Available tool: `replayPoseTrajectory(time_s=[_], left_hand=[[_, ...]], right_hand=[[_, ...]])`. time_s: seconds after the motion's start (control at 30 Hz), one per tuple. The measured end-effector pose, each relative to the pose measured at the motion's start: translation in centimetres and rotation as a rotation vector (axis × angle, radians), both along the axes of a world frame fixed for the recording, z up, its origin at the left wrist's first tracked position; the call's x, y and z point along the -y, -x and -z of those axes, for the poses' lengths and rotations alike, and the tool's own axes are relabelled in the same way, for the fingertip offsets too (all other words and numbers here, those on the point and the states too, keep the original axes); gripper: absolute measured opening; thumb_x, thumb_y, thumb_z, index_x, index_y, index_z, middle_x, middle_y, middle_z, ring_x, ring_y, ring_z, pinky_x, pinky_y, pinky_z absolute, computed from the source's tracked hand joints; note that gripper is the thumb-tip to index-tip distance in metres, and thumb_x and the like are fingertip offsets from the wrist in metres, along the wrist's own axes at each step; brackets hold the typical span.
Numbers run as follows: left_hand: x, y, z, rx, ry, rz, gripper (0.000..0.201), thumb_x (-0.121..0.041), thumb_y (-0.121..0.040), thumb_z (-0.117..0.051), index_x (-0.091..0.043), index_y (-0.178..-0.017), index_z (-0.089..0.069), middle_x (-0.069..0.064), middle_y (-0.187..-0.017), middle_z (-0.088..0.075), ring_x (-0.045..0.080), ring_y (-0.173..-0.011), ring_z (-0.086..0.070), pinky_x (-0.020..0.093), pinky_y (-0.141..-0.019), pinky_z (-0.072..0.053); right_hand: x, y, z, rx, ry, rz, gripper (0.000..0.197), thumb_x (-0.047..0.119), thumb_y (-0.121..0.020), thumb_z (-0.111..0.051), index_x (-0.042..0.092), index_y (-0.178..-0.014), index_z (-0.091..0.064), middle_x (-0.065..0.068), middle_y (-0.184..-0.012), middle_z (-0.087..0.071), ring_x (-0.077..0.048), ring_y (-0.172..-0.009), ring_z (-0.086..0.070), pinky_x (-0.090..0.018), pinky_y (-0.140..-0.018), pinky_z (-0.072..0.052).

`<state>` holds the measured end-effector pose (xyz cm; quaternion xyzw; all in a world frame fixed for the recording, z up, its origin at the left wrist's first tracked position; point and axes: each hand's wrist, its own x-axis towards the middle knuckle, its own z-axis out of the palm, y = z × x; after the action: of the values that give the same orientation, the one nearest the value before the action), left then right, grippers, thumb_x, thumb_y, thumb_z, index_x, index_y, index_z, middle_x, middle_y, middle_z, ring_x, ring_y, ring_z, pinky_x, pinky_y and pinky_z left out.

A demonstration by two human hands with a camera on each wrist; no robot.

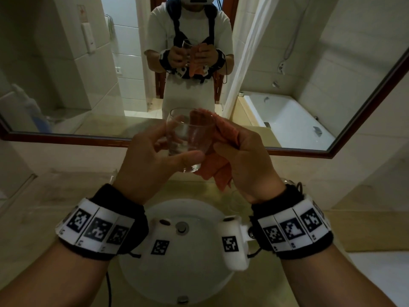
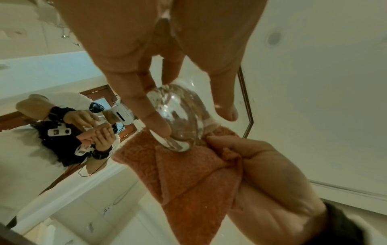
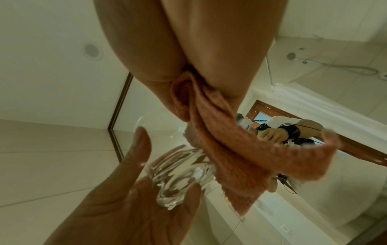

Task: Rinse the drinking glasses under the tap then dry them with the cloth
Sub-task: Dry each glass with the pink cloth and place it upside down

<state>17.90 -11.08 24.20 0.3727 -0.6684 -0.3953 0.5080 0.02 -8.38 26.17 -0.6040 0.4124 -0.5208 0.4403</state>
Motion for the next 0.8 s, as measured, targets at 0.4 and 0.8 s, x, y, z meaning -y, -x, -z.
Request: replayPoseTrajectory(time_s=[0.4,0.8], left_hand=[[0.7,1.0,1.5,-0.152,-0.172,0.228,0.043,-0.031,-0.087,-0.064,-0.018,-0.128,-0.059,0.007,-0.113,-0.071,0.028,-0.103,-0.071,0.044,-0.077,-0.06],[0.2,10.3,6.0,0.001,-0.33,0.459,0.057,-0.039,-0.095,-0.056,-0.035,-0.148,-0.036,-0.016,-0.095,-0.069,0.006,-0.087,-0.07,0.026,-0.074,-0.058]], right_hand=[[-0.6,1.5,0.9,0.044,-0.06,0.023,0.059,-0.019,-0.091,-0.037,0.016,-0.13,-0.063,-0.041,-0.097,-0.065,-0.059,-0.056,-0.058,-0.058,-0.039,-0.044],[-3.4,7.7,7.5,0.173,-0.258,0.34,0.053,-0.022,-0.087,-0.044,0.013,-0.118,-0.069,-0.011,-0.092,-0.077,-0.032,-0.074,-0.073,-0.054,-0.071,-0.059]])
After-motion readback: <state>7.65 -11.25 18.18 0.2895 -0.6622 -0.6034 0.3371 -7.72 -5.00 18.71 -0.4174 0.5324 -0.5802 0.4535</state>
